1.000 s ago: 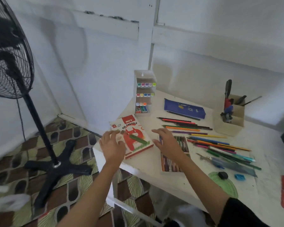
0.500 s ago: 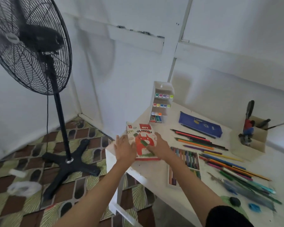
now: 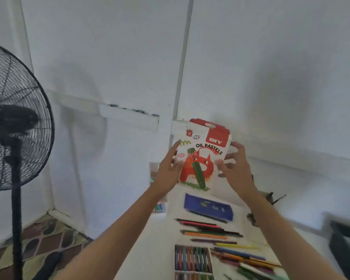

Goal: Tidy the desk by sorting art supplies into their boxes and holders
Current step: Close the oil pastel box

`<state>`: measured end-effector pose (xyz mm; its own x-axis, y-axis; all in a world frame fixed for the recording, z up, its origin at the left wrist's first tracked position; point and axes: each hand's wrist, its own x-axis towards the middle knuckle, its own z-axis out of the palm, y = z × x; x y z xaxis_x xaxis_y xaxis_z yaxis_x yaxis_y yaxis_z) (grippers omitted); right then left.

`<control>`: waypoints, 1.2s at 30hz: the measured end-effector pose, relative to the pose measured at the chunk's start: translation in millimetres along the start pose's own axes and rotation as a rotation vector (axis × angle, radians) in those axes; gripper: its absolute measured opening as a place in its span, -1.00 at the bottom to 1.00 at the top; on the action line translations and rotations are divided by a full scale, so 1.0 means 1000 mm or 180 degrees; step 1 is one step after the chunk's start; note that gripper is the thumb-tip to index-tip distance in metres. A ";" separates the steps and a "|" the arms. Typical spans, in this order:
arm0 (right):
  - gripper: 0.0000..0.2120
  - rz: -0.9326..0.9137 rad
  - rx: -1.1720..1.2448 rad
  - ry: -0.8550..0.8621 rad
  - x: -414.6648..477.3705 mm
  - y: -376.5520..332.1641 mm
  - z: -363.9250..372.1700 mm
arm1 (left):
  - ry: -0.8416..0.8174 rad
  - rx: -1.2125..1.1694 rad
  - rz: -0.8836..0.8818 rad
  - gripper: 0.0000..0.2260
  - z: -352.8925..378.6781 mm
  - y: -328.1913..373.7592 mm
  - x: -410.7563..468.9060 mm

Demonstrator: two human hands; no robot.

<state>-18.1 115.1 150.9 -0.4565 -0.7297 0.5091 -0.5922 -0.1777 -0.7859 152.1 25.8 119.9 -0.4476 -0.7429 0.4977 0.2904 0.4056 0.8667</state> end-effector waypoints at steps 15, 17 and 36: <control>-0.56 -0.1414 -0.1433 0.1170 0.067 -0.062 -0.199 | -0.0524 0.0596 0.1924 -0.33 0.176 0.125 0.170; -0.61 -0.1517 -0.1407 0.1276 0.068 -0.065 -0.212 | -0.0668 0.0594 0.2014 -0.43 0.192 0.133 0.169; -0.67 -0.1701 -0.1326 0.1196 0.026 -0.060 -0.248 | -0.0505 0.1836 0.2708 0.02 0.263 0.113 0.126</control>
<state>-159.2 270.9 298.7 -0.1891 -0.3284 0.9254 -0.9624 -0.1254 -0.2411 -93.8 118.6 289.5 -0.4027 -0.0305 0.9148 0.1324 0.9870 0.0912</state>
